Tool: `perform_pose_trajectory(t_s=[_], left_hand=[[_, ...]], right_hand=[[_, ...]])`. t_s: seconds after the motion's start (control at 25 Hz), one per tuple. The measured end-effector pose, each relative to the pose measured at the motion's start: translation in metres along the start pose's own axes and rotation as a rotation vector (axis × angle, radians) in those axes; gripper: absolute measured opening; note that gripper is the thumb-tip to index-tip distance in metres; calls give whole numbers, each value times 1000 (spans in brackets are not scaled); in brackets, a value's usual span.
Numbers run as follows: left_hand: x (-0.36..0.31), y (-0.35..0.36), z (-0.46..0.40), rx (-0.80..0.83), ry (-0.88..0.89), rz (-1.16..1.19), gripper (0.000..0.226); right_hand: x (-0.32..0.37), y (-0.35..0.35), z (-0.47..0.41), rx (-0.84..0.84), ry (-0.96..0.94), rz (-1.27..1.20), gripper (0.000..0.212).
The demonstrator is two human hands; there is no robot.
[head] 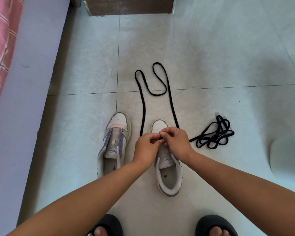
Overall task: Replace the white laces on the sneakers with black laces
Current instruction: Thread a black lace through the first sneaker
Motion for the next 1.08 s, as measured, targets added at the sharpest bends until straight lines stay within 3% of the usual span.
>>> perform_pose_trajectory(t_s=[0.12,0.2,0.28,0.32,0.44,0.76,0.96,1.08], left_hand=[[-14,-2,20,-92,154,-275,15],[-32,6,45,-99,485,-570,19],[-27,27,74,36,764,-819,37],[-19,35,84,120,819,-929,51],[1,49,88,257,856,-1100,81],[8,58,76,452,765,-954,99],[11,59,62,514,737,-942,95],[13,59,59,519,712,-866,69]], right_hand=[[5,4,4,15,-74,98,15],[10,5,8,21,-124,133,19],[12,2,10,8,-153,158,22],[13,1,11,8,-158,163,21],[12,-1,11,43,-143,145,15],[25,-13,44,-22,-178,125,21],[50,-25,94,1,-266,115,23],[78,-31,146,15,-443,157,24]])
Point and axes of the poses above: each hand's wrist, its own z-axis away from the middle knuckle, its own y-axis out of the palm, x = y × z, the point moved 7 cm from there along -z, towards the middle knuckle, and after that the axes turned 2 degrees about y, right-handed, at the moved point
